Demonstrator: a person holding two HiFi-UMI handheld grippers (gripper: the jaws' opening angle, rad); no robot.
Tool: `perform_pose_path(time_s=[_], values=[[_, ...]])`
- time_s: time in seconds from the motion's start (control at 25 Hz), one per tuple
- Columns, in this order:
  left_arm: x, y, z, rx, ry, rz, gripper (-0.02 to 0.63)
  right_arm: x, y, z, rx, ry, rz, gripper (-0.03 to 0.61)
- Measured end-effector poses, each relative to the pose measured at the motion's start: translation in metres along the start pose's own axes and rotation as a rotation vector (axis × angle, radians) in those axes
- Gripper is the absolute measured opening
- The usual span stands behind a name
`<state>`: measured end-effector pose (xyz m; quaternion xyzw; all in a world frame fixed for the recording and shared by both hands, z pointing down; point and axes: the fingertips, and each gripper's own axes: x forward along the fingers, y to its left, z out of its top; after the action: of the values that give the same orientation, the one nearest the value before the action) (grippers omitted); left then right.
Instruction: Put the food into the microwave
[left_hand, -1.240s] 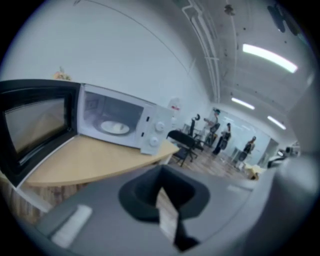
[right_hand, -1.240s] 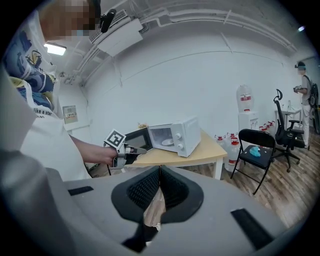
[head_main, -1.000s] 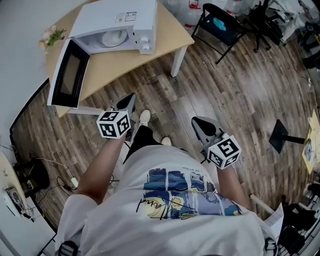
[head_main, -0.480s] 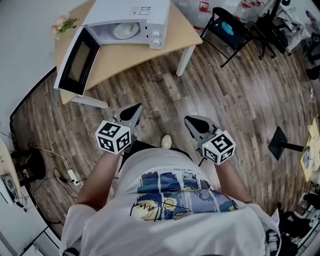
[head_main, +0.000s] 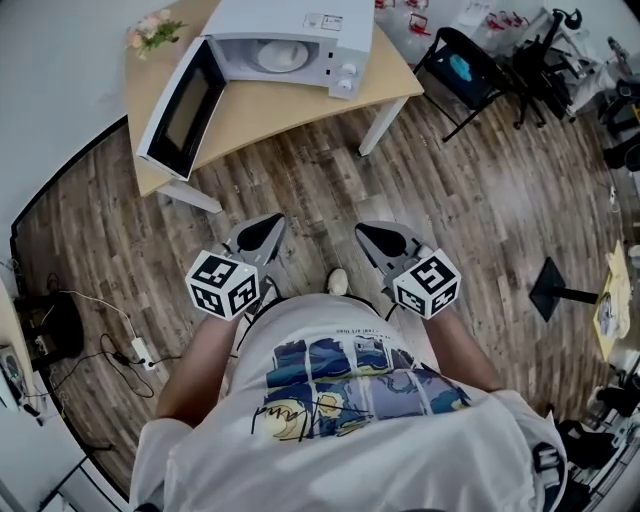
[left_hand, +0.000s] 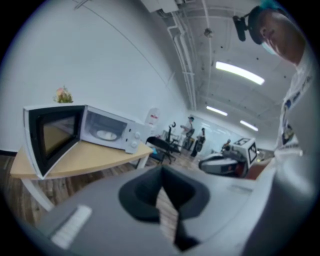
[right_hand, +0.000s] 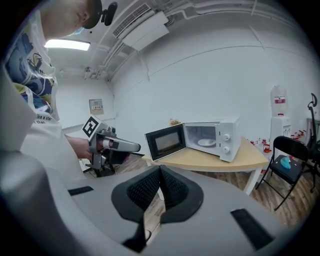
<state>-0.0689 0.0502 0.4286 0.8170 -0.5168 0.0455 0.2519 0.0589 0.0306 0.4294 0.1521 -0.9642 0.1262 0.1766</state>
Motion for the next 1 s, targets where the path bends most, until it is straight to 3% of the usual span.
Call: perform_pose_path(time_s=[1.0], values=[[-0.157, 0.085, -0.03, -0.009, -0.038, -0.021, 0.008, 0.112, 0.132, 0.025, -0.059, 0.03, -0.012, 0.006]])
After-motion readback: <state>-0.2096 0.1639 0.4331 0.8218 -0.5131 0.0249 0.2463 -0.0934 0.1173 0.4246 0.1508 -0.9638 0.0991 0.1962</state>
